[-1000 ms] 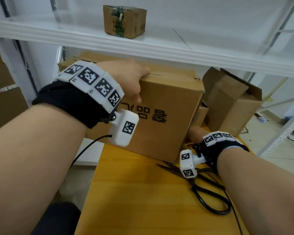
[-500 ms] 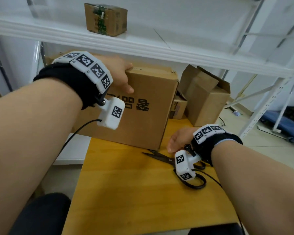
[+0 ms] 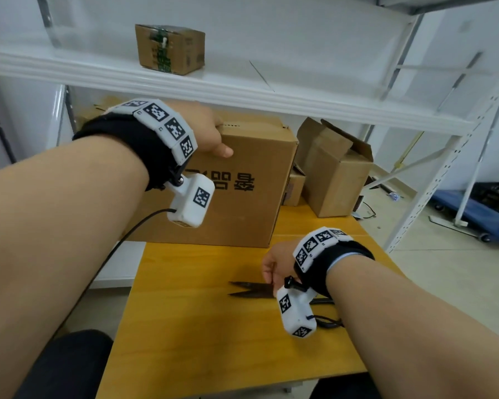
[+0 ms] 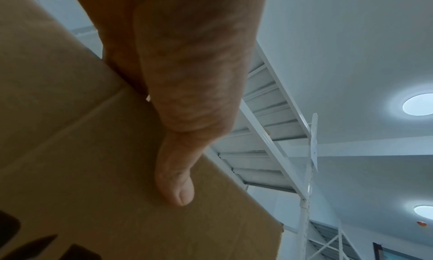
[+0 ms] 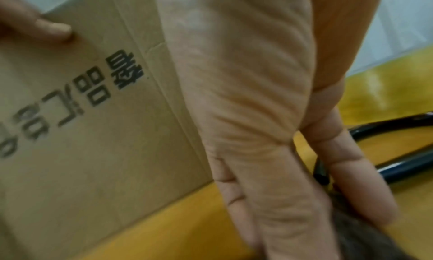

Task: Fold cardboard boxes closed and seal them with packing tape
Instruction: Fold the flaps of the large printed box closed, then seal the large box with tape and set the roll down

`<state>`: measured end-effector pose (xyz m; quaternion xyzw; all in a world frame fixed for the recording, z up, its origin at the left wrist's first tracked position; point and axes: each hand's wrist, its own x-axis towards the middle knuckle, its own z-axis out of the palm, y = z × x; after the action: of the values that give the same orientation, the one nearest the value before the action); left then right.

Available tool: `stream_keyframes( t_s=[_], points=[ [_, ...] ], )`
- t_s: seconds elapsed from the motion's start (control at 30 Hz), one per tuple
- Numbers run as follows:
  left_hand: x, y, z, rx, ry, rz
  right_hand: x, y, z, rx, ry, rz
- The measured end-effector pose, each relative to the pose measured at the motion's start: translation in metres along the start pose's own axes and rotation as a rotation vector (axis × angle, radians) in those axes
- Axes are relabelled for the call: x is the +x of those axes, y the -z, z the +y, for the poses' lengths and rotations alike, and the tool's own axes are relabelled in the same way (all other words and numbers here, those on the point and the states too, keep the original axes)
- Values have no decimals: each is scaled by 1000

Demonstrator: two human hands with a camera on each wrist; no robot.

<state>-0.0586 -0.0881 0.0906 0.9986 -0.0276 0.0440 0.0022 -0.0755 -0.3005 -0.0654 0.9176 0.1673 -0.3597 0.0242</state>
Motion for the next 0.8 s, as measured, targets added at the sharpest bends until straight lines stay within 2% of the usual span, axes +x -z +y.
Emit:
stream_keyframes(
  t_s=[0.07,0.17,0.3,0.37,0.43,0.57,0.67,0.8],
  points=[
    [-1,1,9,-21,-10,-5,-3,0,16,253,-19,106],
    [0,1,24,-47,-23,-7,-8,6,43,500,-166,407],
    [3,4,34,-56,-23,-9,-9,18,74,400,-418,636],
    [5,3,35,-65,-11,-25,-9,16,90,412,-486,727],
    [8,3,37,-56,-2,-31,-8,9,101,447,-502,757],
    [15,4,51,-16,-24,-22,-1,-8,111,387,-499,635],
    [20,2,58,-3,-32,-17,2,-12,112,383,-500,604],
    [24,-5,55,-42,-17,-2,4,-6,111,405,-506,658]
  ],
)
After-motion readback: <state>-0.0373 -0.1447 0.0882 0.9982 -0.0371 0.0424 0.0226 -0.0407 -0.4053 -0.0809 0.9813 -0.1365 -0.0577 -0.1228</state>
